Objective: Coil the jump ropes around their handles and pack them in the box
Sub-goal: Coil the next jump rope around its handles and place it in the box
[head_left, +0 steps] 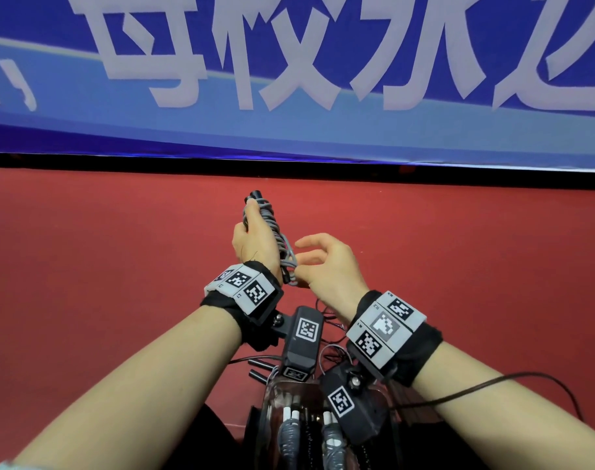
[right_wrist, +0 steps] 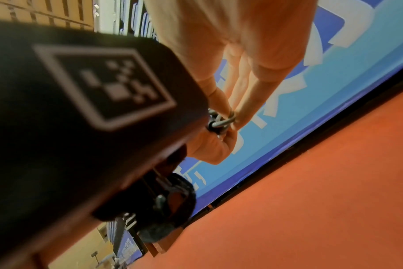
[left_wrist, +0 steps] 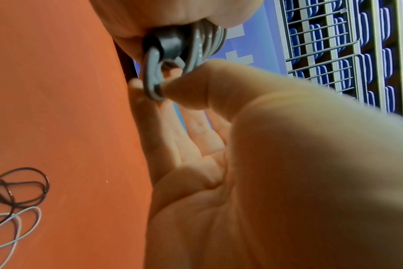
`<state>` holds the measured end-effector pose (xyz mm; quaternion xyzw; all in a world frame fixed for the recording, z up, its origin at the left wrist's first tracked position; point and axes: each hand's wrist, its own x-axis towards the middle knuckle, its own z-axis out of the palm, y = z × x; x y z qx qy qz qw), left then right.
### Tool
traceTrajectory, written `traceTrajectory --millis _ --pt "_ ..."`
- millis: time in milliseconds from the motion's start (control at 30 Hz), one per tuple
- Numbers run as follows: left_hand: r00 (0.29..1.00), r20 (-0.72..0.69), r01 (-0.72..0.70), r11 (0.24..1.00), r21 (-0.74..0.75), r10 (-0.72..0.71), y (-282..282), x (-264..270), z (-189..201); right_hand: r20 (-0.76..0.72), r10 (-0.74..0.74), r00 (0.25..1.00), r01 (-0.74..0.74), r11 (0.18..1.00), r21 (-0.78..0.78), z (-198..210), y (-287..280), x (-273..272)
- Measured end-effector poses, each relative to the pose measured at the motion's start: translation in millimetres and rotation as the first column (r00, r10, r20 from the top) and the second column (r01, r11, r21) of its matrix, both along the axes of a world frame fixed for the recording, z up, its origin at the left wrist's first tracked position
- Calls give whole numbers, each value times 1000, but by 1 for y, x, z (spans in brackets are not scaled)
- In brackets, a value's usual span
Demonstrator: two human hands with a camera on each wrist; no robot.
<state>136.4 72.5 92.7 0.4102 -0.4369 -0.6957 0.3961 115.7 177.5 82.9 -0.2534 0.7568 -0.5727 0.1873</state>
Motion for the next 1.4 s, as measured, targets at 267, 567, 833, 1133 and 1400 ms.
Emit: traceTrajectory --millis 267,567,833,1133,1400 --pt "999 -3 -48 997 -54 48 -1 -3 3 523 52 851 5 994 -106 0 -5 -6" --pt "998 21 -62 997 -56 63 -7 -4 1 297 24 954 3 996 -92 -5 -3 -4" --pt "999 -49 -11 999 40 13 -12 -4 0 252 145 957 -110 983 -146 -4 -4 -5" --pt "993 -41 110 992 63 -107 -20 0 -5 18 214 977 -211 972 -101 -5 -1 -2" --pt "997 -33 72 997 -13 -73 -14 -2 -1 385 276 880 -161 939 -304 4 0 -3"
